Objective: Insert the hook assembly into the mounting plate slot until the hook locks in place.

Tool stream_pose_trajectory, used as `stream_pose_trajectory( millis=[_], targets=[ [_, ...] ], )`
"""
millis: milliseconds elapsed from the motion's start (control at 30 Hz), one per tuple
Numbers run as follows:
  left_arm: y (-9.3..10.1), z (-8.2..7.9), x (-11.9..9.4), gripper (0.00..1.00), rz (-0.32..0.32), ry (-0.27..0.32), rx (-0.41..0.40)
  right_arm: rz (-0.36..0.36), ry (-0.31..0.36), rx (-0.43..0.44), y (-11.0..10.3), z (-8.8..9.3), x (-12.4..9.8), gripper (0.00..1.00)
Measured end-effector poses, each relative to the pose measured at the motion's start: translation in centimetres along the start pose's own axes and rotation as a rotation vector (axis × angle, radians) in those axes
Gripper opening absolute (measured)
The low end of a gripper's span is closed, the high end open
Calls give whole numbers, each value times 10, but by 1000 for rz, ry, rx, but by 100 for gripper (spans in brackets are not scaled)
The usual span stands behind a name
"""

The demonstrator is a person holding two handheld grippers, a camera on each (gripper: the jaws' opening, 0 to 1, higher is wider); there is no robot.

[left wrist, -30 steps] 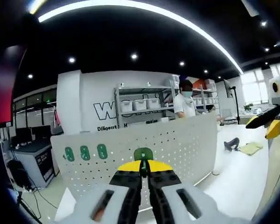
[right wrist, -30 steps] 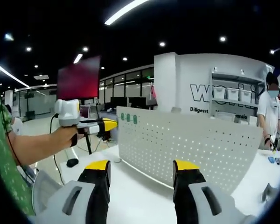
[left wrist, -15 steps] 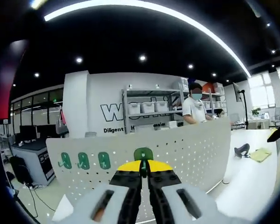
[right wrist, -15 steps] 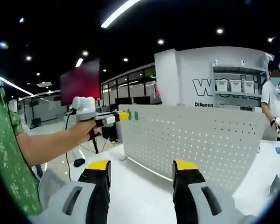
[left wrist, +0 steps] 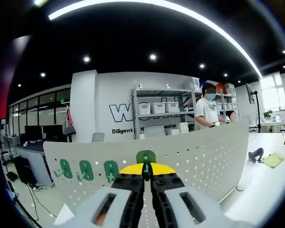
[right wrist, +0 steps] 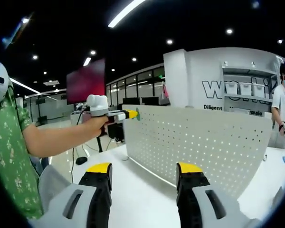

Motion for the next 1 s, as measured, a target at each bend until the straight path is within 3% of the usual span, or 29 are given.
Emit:
stream_pose_trajectory(
  millis=[500, 1000],
  targets=[
    [-6, 12, 25, 4, -43, -21, 22, -12, -1, 3, 18, 1, 17, 56],
    [-6, 16, 35, 4, -48, -27, 22, 21, 8, -9, 25, -4, 12, 59]
  ],
)
Point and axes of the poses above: the point that each gripper's makers call its tool centre point, and the gripper's own axes: x roughly forward along the fingers, y roughly to its right, z roughly out of its underside, the point moved 3 cm from there along -x, roughly backward along the fingers, and after that the axes turned 4 degrees about -y, right-handed, at the moved point
